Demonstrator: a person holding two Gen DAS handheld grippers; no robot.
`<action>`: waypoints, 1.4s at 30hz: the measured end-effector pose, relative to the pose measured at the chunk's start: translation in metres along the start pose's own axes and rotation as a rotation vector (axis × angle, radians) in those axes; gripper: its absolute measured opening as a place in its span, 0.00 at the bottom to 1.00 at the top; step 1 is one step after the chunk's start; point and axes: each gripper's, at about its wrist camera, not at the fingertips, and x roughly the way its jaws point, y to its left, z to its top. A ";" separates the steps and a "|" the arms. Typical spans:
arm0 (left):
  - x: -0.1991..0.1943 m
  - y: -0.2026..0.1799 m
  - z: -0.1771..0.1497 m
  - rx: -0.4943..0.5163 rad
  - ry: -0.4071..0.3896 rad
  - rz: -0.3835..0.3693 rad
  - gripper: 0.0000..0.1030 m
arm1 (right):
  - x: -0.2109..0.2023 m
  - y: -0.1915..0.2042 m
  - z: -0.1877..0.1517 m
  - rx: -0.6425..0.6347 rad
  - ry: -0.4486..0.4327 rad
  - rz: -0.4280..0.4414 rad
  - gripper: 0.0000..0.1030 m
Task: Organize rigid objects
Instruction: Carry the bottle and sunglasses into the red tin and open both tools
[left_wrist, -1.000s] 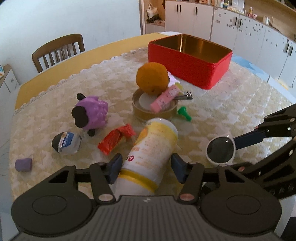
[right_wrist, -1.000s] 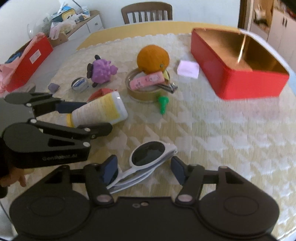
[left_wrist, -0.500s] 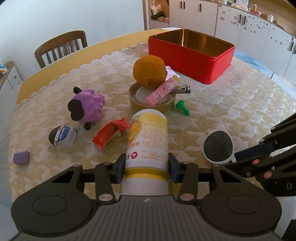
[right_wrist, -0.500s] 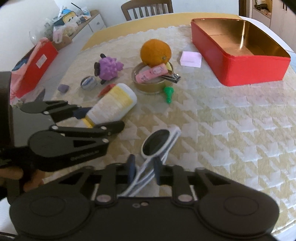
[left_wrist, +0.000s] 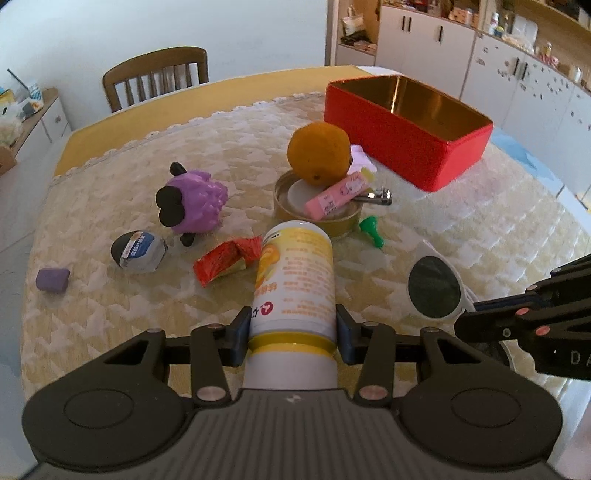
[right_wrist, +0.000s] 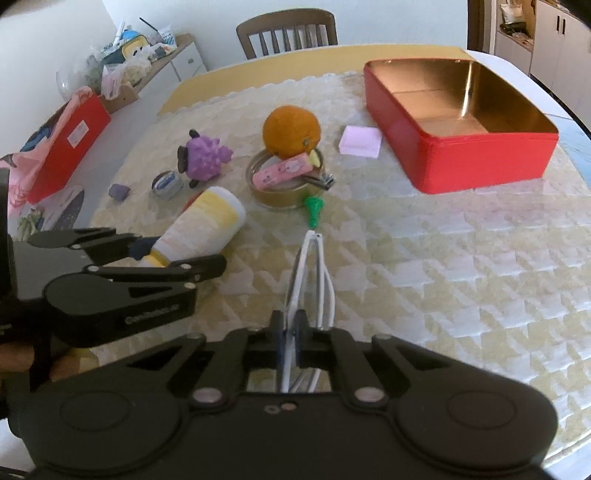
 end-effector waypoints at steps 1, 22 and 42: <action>-0.003 -0.001 0.001 -0.005 -0.004 -0.002 0.43 | -0.004 -0.002 0.001 -0.003 -0.010 0.002 0.04; -0.020 -0.068 0.109 -0.096 -0.064 -0.012 0.43 | -0.068 -0.100 0.096 -0.050 -0.163 0.013 0.05; 0.056 -0.123 0.218 -0.081 -0.114 0.043 0.43 | -0.021 -0.187 0.161 -0.102 -0.125 0.009 0.05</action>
